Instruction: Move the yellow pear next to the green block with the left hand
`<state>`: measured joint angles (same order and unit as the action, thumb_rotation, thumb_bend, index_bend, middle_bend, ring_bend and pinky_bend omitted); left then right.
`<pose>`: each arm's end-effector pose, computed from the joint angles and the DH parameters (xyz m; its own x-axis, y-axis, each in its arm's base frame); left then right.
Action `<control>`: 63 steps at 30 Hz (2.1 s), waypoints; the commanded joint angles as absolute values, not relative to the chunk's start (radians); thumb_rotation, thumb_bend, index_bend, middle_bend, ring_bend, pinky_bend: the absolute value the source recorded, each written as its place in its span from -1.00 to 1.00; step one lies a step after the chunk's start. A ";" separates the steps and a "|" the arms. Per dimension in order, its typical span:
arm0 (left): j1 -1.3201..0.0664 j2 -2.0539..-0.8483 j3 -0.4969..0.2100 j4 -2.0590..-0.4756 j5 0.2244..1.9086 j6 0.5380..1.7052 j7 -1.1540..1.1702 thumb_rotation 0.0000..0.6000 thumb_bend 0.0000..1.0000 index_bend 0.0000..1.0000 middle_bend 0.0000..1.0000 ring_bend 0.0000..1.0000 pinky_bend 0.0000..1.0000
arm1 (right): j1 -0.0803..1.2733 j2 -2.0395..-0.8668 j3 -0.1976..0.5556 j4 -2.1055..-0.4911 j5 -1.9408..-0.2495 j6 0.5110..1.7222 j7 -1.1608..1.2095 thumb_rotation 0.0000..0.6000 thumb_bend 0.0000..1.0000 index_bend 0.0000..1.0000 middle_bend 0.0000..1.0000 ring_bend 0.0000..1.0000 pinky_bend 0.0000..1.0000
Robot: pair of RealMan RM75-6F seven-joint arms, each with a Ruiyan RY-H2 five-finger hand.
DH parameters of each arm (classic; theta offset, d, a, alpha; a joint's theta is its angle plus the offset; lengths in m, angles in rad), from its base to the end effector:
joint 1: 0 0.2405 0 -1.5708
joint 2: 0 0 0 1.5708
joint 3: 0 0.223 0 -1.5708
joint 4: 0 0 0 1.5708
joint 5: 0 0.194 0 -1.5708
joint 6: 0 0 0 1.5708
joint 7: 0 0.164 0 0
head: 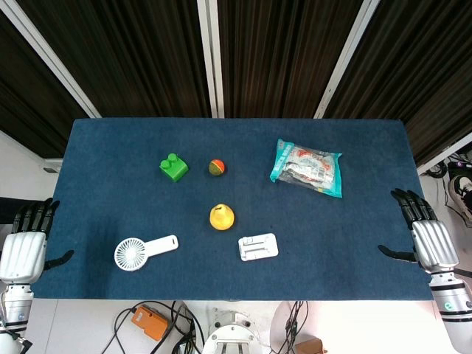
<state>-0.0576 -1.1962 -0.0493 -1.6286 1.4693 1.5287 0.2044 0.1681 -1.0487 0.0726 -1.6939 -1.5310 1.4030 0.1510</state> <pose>-0.2725 0.1887 0.1441 0.4933 -0.0156 0.8697 0.8692 0.0478 -0.4921 -0.2455 -0.2213 0.1609 0.2503 -0.0486 0.9669 -0.9628 -0.1179 0.2433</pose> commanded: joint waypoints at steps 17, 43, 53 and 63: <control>-0.360 -1.212 -0.147 -1.736 1.612 1.259 0.219 1.00 -0.94 -0.90 -0.88 -0.93 -0.89 | 0.161 -1.019 0.098 -1.709 -1.527 1.449 0.148 1.00 -0.73 -0.78 -0.74 -0.99 -0.71; -0.897 -1.532 -0.235 -1.580 1.142 0.708 0.488 1.00 -0.91 -0.72 -0.80 -0.80 -0.50 | 0.137 -1.046 0.073 -1.660 -1.519 1.447 0.195 1.00 -0.73 -0.78 -0.74 -0.99 -0.71; -0.977 -1.598 -0.177 -1.481 0.979 0.720 0.625 1.00 -0.81 -0.66 -0.72 -0.68 -0.30 | 0.126 -1.056 0.069 -1.635 -1.512 1.451 0.217 1.00 -0.73 -0.78 -0.74 -0.99 -0.71; -0.987 -1.646 -0.151 -1.410 0.982 0.764 0.575 1.00 -0.57 -0.25 -0.21 -0.10 0.21 | 0.133 -1.061 0.070 -1.633 -1.514 1.436 0.215 1.00 -0.73 -0.78 -0.74 -0.99 -0.71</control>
<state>-0.9875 -1.6356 -0.1556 -1.4231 0.9630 0.7477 0.5901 0.1333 -1.0611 0.0695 -1.6325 -1.5145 1.4366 0.2155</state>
